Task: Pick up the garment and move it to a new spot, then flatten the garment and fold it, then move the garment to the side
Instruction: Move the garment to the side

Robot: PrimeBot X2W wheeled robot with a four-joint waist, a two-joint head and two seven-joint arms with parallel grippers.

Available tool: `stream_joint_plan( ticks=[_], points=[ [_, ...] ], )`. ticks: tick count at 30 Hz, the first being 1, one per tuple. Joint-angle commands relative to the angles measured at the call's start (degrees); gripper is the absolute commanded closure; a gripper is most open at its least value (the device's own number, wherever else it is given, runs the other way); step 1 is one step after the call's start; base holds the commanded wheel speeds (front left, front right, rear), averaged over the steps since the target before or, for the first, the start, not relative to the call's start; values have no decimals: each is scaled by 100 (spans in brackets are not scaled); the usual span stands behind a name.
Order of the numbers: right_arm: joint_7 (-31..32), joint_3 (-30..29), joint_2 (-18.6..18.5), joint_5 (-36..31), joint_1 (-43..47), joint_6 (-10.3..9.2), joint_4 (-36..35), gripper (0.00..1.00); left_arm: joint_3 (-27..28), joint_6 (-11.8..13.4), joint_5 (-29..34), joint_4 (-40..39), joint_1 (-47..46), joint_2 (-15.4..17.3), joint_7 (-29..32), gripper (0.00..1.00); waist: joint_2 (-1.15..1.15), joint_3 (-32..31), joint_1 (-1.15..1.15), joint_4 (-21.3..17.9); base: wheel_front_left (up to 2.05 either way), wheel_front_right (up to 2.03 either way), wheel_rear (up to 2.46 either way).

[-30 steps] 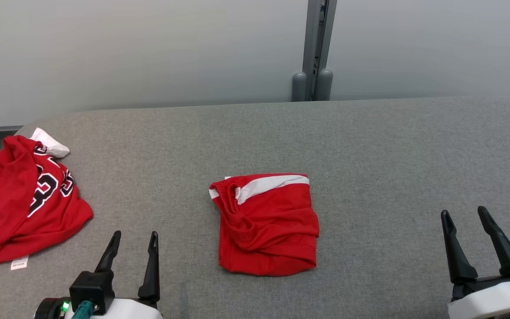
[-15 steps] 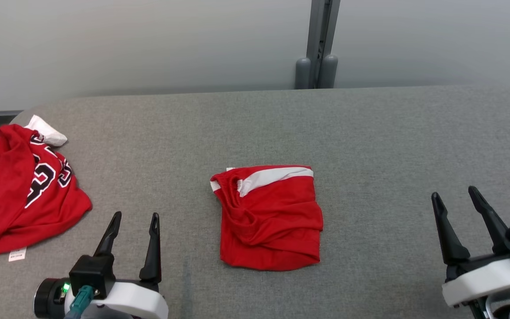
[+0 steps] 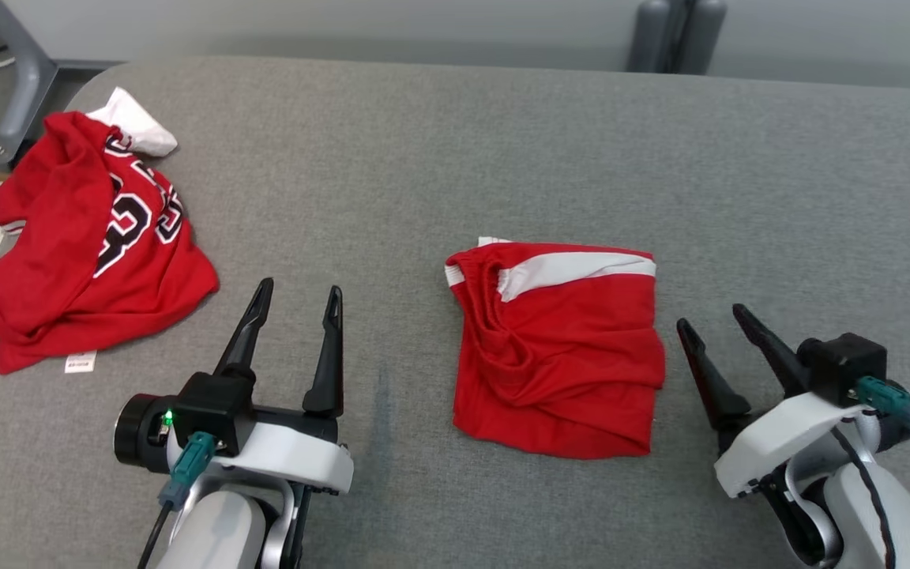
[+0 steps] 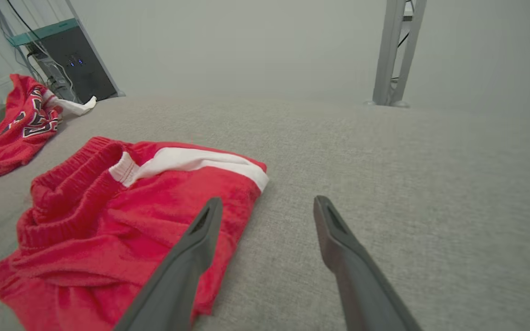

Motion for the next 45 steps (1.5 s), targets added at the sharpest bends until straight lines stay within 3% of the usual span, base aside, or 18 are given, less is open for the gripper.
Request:
stream_joint_plan(
  ticks=[1,10,11,12,13,26,34,42,45],
  points=[
    [77,107,-32,151,-99,1,166,0,-1,-13,15,40,-150,-8,-61,0,0,260,0,268,0,0,0],
    [718,1011,-160,857,-429,2,830,0,-48,-20,-20,239,-384,-153,-188,0,0,437,0,408,0,0,0],
    [784,1090,-173,954,-452,2,856,12,-47,-21,-20,255,-384,-159,-195,0,0,434,0,404,0,0,0],
    [849,1172,-198,1019,-484,2,867,75,-41,-21,-21,274,-371,-163,-203,0,0,421,0,393,0,0,0],
    [844,1235,-227,1056,-518,2,849,100,-28,-15,-20,287,-353,-165,-206,0,0,408,0,371,0,0,0],
    [494,1569,-860,958,-667,0,377,100,39,-2,116,133,-136,-29,-221,0,0,215,0,-371,0,0,0],
    [537,1618,-1423,988,-553,0,56,100,50,2,185,-146,-205,153,-171,0,0,259,0,-1240,0,0,0],
    [292,1904,-1956,1074,-1048,0,359,100,-93,-40,434,-595,-489,395,120,0,0,702,0,-1811,0,0,0],
    [47,2047,-2347,1022,-1376,-1,641,100,-181,-80,530,-750,-664,461,248,0,0,945,0,-1915,0,0,0]
  ],
)
